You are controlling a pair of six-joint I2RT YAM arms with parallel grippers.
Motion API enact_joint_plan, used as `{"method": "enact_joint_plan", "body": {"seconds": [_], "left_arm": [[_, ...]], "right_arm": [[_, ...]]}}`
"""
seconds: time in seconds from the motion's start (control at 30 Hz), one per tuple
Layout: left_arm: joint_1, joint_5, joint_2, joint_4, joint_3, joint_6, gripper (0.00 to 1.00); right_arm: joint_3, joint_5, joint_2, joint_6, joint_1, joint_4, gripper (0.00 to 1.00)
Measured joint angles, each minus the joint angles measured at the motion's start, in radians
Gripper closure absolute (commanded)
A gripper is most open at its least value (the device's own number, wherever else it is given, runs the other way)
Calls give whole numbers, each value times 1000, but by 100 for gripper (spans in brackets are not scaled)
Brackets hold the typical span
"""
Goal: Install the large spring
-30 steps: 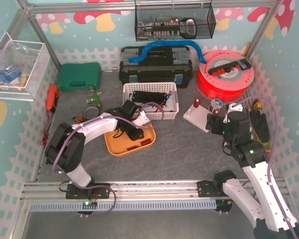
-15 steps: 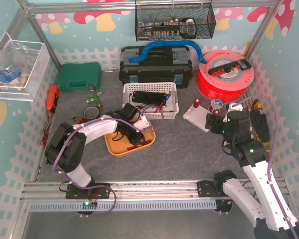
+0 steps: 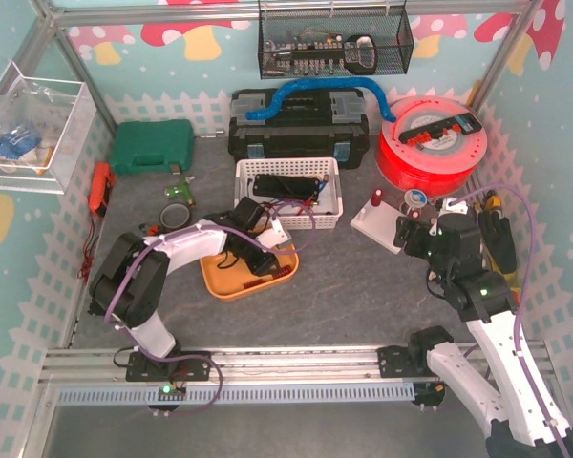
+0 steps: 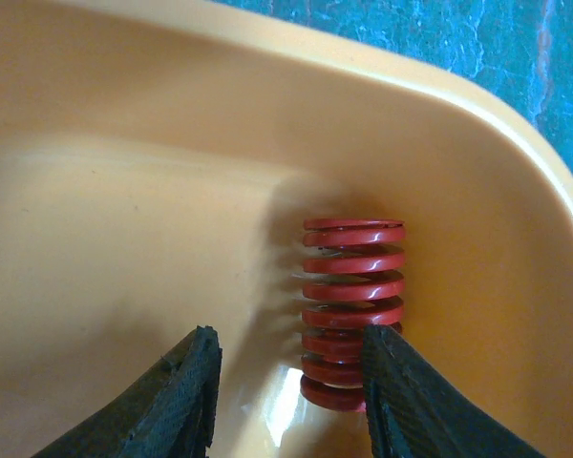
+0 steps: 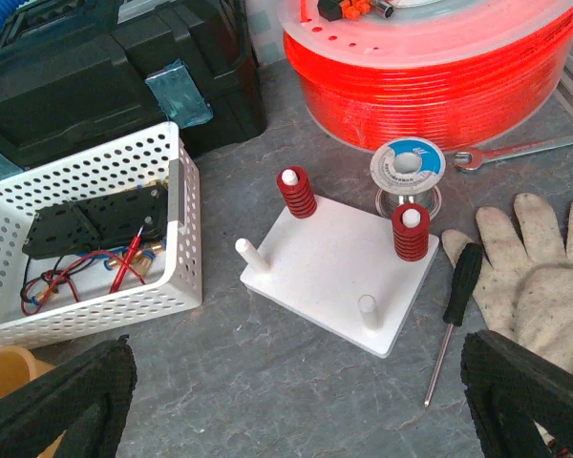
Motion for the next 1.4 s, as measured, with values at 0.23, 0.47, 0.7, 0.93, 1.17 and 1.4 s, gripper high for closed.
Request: {"method": "enact_joint_plan", "body": {"seconds": [0.23, 0.47, 0.7, 0.93, 1.17, 1.4], "left_arm": [[5, -34, 7, 41, -2, 0, 56], [5, -48, 17, 49, -37, 0, 56], [5, -55, 16, 54, -42, -9, 56], [6, -18, -29, 52, -42, -87, 49], [4, 55, -49, 53, -42, -133, 41], [-17, 43, -5, 63, -42, -142, 40]], "right_arm": [[0, 0, 0, 13, 0, 0, 8], [0, 1, -2, 16, 0, -2, 8], [0, 0, -2, 18, 0, -5, 8], [0, 0, -2, 19, 0, -12, 8], [0, 0, -2, 23, 0, -15, 8], [3, 0, -2, 22, 0, -17, 8]]}}
